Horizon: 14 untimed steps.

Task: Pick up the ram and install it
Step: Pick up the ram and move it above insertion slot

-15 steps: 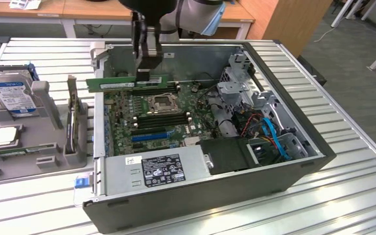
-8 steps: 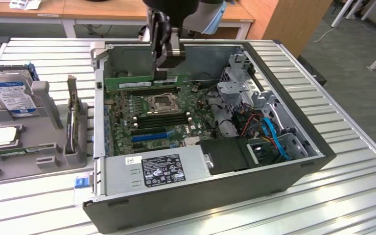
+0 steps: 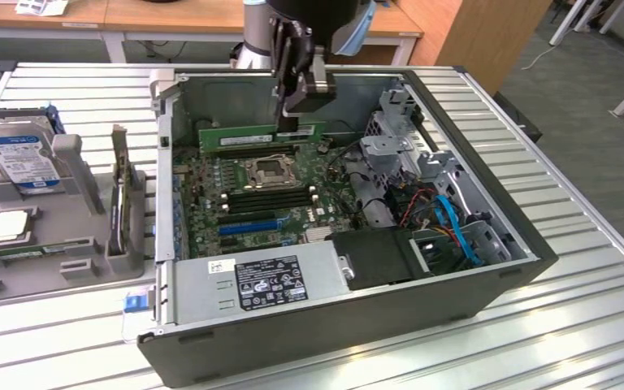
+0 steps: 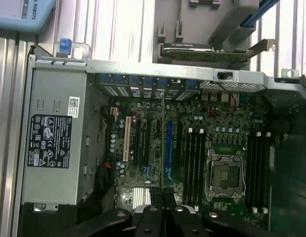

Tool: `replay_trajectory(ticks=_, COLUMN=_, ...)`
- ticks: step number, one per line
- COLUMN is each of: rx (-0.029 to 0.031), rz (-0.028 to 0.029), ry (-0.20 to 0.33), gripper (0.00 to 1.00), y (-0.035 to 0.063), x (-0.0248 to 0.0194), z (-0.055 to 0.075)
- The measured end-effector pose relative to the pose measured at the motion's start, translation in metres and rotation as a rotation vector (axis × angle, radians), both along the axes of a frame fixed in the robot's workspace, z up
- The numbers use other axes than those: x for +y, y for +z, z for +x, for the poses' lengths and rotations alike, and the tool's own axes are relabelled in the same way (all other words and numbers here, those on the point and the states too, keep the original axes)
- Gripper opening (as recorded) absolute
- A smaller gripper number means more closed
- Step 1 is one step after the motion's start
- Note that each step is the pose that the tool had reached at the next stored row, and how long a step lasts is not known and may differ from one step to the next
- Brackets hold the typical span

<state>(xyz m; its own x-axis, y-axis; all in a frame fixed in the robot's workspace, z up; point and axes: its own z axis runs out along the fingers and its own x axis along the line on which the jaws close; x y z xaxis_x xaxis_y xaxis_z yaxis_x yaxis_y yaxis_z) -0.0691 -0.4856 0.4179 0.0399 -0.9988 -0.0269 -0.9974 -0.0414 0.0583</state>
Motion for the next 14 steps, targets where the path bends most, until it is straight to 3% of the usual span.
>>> replay_trajectory(ticks=14, rx=0.0001, rz=0.0001, ry=-0.024, gripper=0.11, y=-0.0002, x=-0.0001, z=0.0038)
